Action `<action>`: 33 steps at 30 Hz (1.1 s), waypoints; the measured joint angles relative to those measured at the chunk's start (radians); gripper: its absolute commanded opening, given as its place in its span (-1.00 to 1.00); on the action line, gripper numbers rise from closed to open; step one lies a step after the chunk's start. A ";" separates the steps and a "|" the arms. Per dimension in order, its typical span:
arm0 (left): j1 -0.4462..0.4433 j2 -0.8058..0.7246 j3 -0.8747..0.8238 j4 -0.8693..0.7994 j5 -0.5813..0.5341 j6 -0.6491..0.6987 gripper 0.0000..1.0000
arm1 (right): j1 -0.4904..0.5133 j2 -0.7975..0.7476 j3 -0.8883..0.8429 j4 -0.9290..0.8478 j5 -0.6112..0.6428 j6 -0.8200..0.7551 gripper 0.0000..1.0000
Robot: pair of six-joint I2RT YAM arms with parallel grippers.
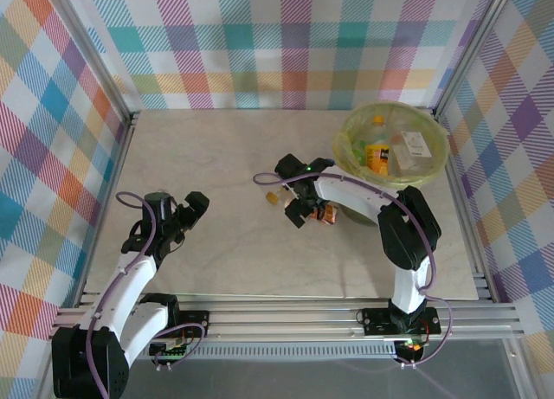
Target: Put the plastic bottles in the bin
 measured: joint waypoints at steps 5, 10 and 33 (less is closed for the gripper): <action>-0.003 0.006 0.000 0.000 0.000 -0.002 1.00 | 0.000 0.025 0.001 0.005 -0.027 -0.019 0.99; -0.004 0.007 0.000 0.000 0.000 -0.008 1.00 | 0.000 0.056 0.002 0.004 -0.041 -0.034 0.99; -0.016 0.011 -0.001 0.000 -0.011 -0.015 1.00 | 0.000 0.113 -0.013 0.005 -0.146 -0.035 0.58</action>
